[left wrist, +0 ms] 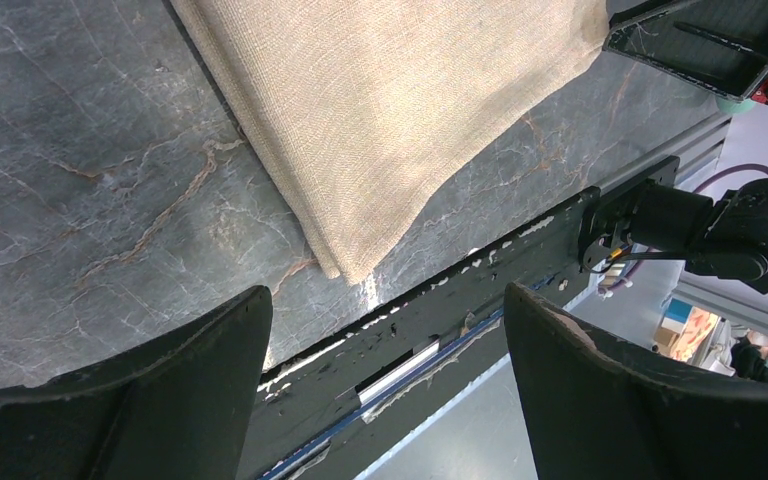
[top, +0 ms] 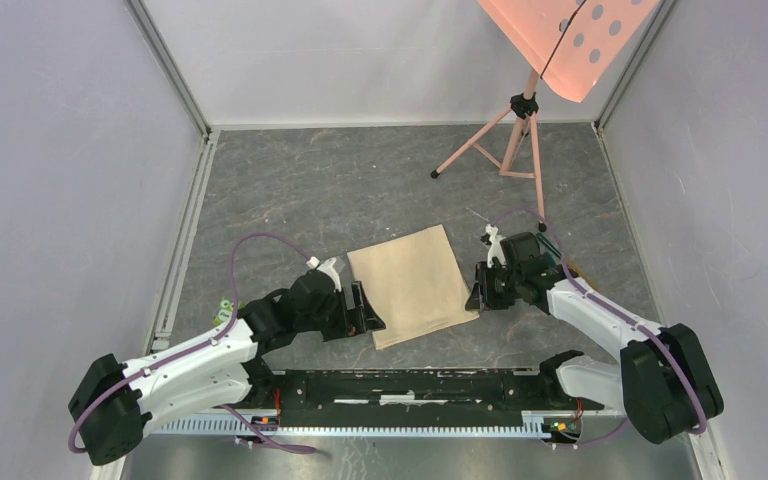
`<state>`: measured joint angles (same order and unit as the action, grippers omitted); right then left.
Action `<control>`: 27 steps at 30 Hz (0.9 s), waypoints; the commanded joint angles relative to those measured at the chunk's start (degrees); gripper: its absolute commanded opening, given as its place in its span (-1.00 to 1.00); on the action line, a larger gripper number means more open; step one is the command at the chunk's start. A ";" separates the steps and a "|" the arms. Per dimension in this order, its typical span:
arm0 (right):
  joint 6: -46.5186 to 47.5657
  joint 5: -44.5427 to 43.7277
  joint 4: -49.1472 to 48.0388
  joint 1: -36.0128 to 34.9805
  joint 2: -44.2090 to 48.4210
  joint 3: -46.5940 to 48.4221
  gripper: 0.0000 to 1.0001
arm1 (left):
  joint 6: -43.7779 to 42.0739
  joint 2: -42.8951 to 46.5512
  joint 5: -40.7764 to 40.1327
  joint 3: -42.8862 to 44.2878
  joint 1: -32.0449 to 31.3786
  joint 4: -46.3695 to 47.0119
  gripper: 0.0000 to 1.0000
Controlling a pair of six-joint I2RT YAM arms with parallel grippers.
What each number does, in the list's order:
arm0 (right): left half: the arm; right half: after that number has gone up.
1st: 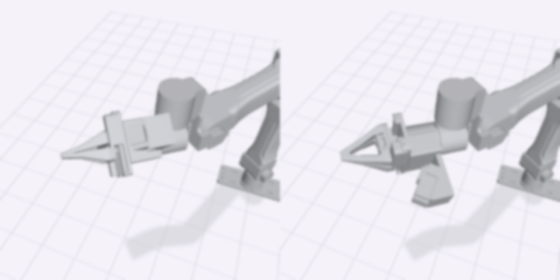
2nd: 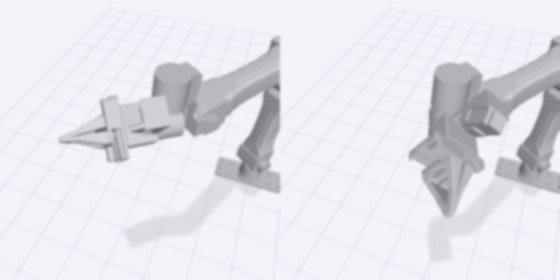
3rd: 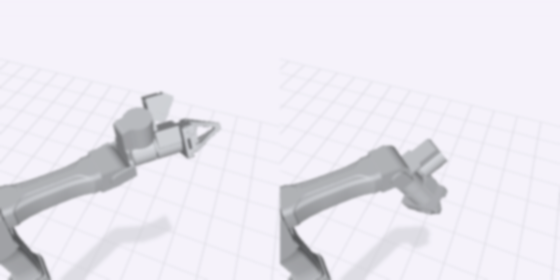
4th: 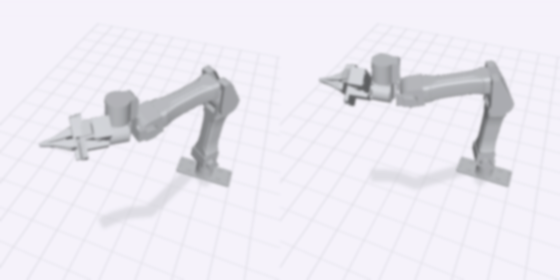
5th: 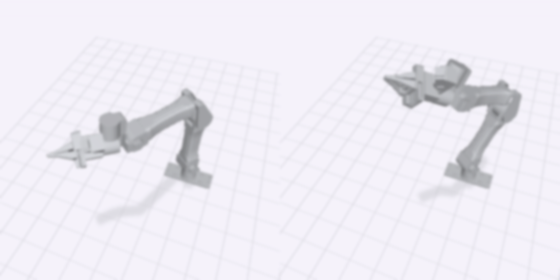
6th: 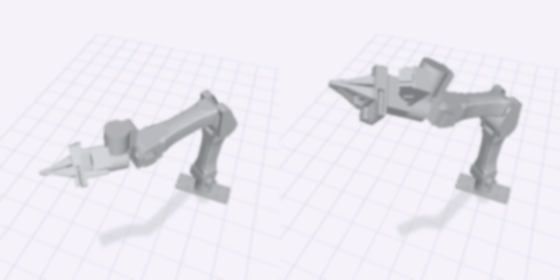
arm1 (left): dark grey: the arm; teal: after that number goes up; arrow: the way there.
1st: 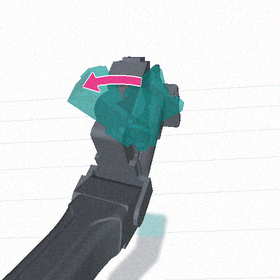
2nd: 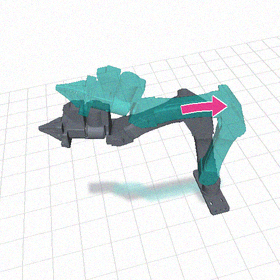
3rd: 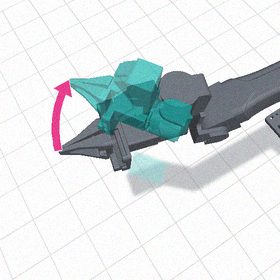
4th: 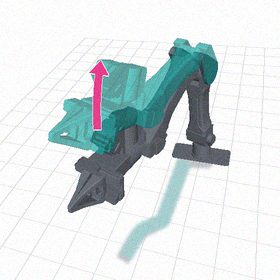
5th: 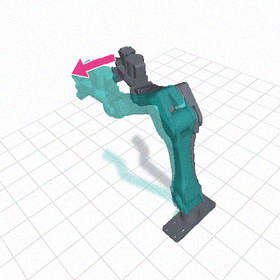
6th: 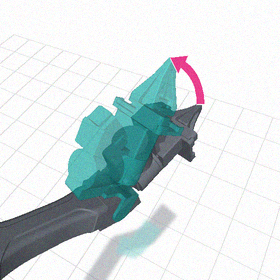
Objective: Fold the napkin into a case and place the utensils inside
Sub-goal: Pick up the top corner of the square-folded napkin from the center of the board.
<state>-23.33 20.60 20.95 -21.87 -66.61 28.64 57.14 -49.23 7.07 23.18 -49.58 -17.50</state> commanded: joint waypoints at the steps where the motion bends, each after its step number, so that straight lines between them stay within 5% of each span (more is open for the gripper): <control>1: -0.24 -0.04 -2.19 -0.36 -0.46 -0.75 -0.40 | -0.62 0.25 -1.09 2.04 0.33 0.74 0.83; 10: 0.65 -2.30 -1.96 -0.36 -0.90 -0.89 -0.38 | -0.72 0.51 -1.29 2.22 0.41 0.39 0.83; 16: 0.28 -1.59 -2.49 -0.40 -0.52 0.11 -0.94 | -0.61 -0.02 -1.57 2.23 0.39 0.33 0.83; 19: 0.36 -0.98 -2.64 -1.76 -0.95 1.90 -0.99 | 0.30 -0.18 -2.70 1.92 0.43 -0.36 0.83; 27: -2.86 3.70 -9.42 -6.69 -5.37 7.03 -0.99 | -0.54 -8.07 -0.64 2.83 0.36 0.32 0.30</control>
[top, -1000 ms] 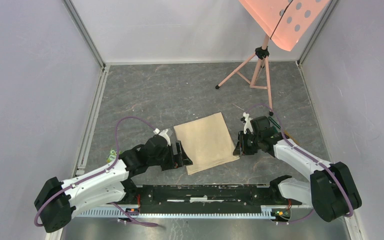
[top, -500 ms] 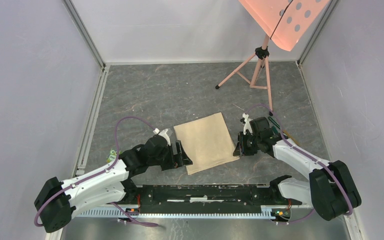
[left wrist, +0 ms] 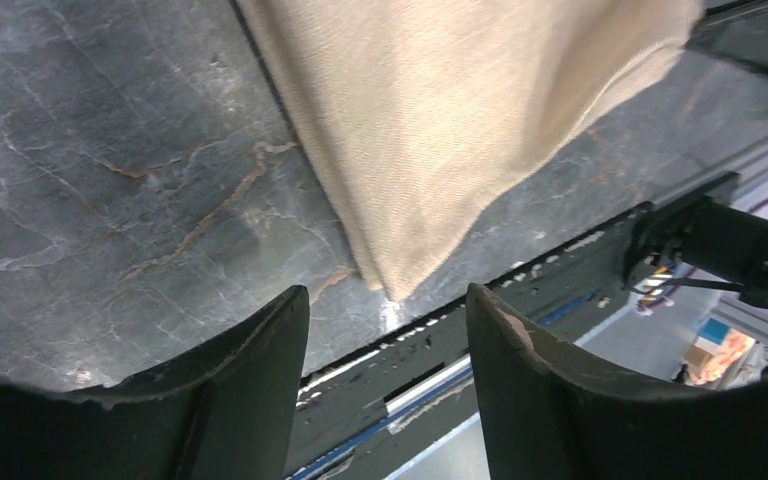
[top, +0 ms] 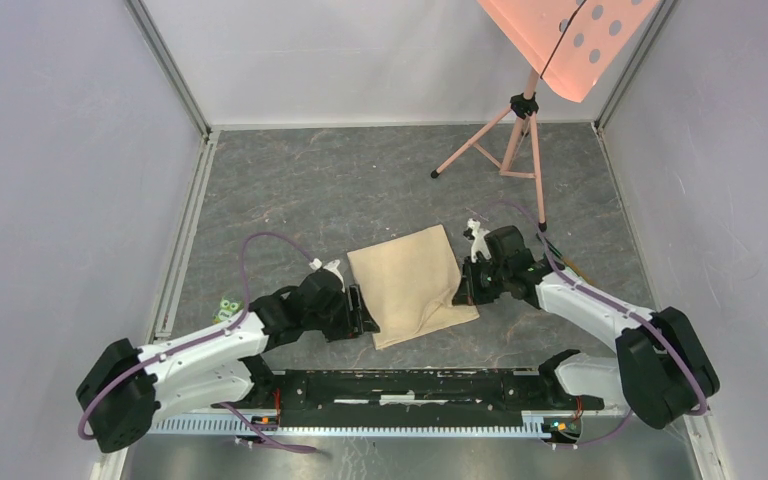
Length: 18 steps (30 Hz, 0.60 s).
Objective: Fold the napkin into a case and place the utensils inside
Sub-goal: Fold the square-folded napkin at the center of the board.
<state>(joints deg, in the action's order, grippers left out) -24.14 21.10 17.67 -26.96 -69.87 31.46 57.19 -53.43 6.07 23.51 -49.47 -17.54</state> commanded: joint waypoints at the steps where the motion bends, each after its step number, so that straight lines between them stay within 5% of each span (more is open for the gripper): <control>1: -2.47 3.43 -7.17 -2.22 -2.76 4.73 -0.99 | -0.67 -4.74 0.37 2.24 0.21 0.57 0.27; 8: -4.52 5.71 -13.85 -6.66 -11.91 12.71 -0.99 | 1.07 -6.00 1.03 -1.22 0.27 4.21 0.03; 18: -6.12 8.49 -19.35 -11.38 -26.72 26.88 -0.99 | 1.57 -5.32 3.48 -3.83 0.17 6.53 0.05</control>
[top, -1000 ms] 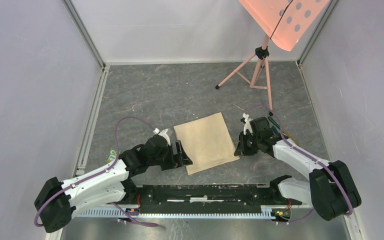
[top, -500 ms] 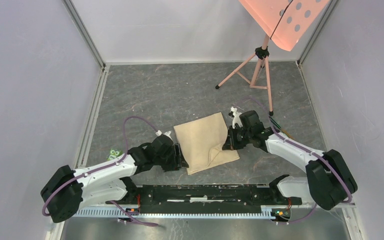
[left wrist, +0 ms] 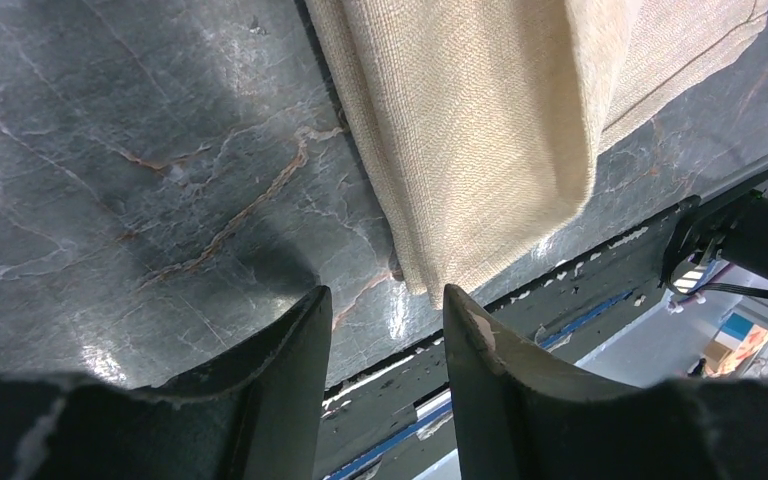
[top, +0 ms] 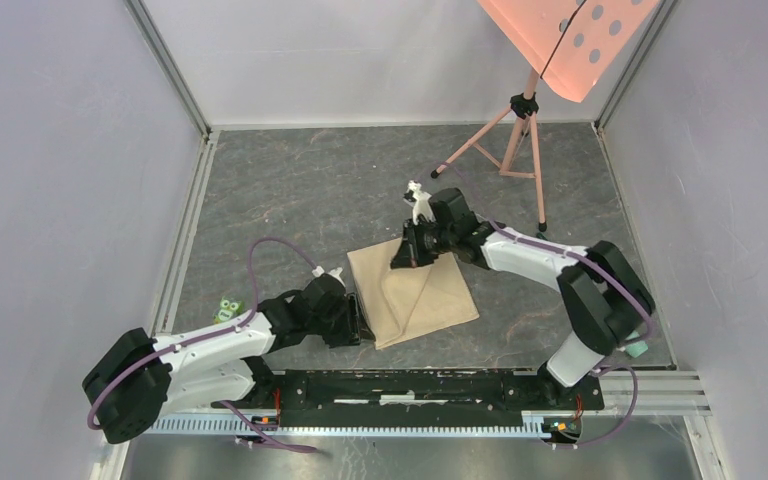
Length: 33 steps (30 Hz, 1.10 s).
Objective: Fold the napkin into a case and place the utensils inside
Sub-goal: Fold the square-folded napkin at the center of the board.
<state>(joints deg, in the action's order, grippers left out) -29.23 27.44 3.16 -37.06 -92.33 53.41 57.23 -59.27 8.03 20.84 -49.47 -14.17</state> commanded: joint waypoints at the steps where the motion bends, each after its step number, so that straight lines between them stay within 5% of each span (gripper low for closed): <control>1: -1.29 2.61 -5.34 -1.47 -5.28 5.67 -0.99 | 1.63 0.51 1.80 -1.39 0.21 3.37 0.05; 13: -4.64 3.78 -10.37 -3.02 -13.18 10.26 -0.99 | 1.04 -1.13 3.27 -3.26 0.17 4.02 0.08; 33: -6.39 1.99 -11.20 -3.05 -20.71 17.36 -0.99 | 1.48 -2.83 1.62 -6.42 0.08 4.05 -0.21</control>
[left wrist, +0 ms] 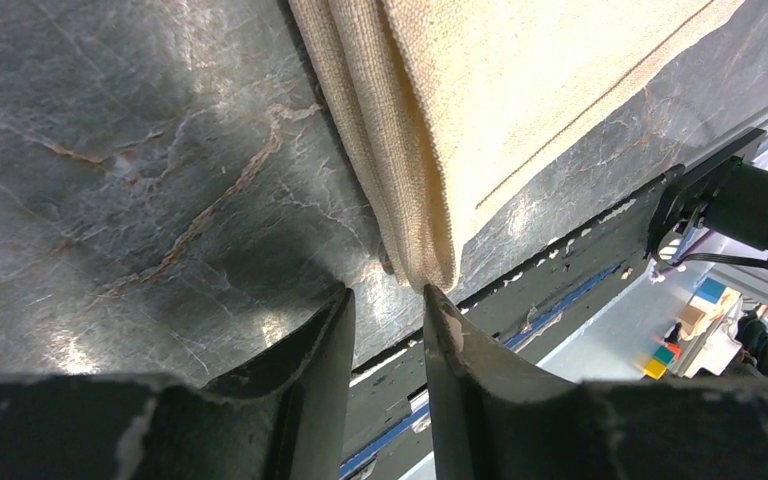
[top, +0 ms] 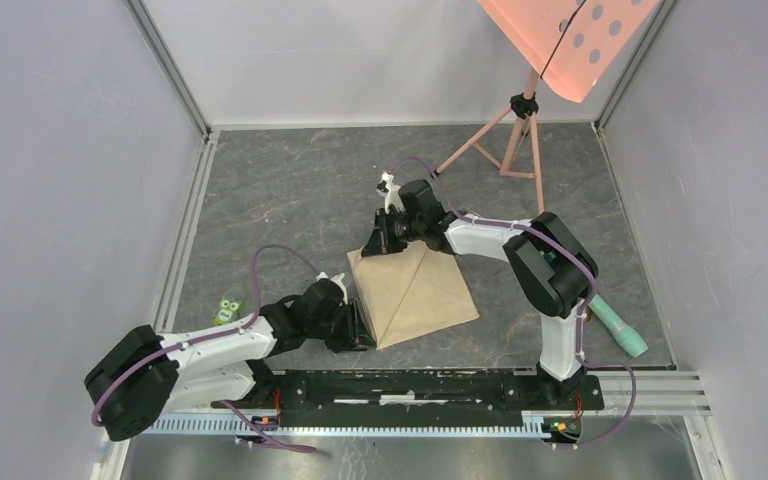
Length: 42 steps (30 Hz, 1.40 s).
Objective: Fold the napkin into a case and place the utensils inside
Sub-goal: Fold the square-folded napkin at the center of the board, then smooth out the upper triangle-folded napkin at the center of the board.
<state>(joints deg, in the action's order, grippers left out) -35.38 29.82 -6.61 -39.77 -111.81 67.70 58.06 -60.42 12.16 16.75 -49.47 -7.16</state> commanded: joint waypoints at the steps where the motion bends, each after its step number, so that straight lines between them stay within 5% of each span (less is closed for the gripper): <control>1: -0.24 -0.76 -1.24 -0.29 -1.59 3.28 -0.99 | 0.65 -1.86 -2.50 -2.34 0.08 -2.85 -0.22; 17: 0.22 -1.72 -0.42 -0.04 -4.76 5.57 -0.96 | 0.74 -2.26 -2.59 -2.70 0.10 -2.11 -0.33; 23: 0.22 -0.44 -0.21 -0.03 -5.33 6.60 -0.52 | 0.65 -2.00 -2.74 -2.02 0.11 -2.74 -0.32; 31: 4.83 1.11 5.50 0.73 -0.12 9.96 -0.17 | 1.37 4.57 -3.77 0.79 0.17 -10.00 -0.18; 38: 10.81 0.96 8.12 7.28 8.16 2.65 -0.03 | 1.82 12.89 -4.77 7.27 0.32 -19.01 -0.04; 42: 10.85 3.84 4.12 13.62 10.52 -3.97 0.00 | -1.20 10.13 -3.20 15.38 2.60 -18.93 0.12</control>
<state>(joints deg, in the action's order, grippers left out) -27.00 31.22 -0.51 -31.75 -103.70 69.23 58.67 -48.53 8.99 23.14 -49.01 -24.93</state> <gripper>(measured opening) 0.496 0.538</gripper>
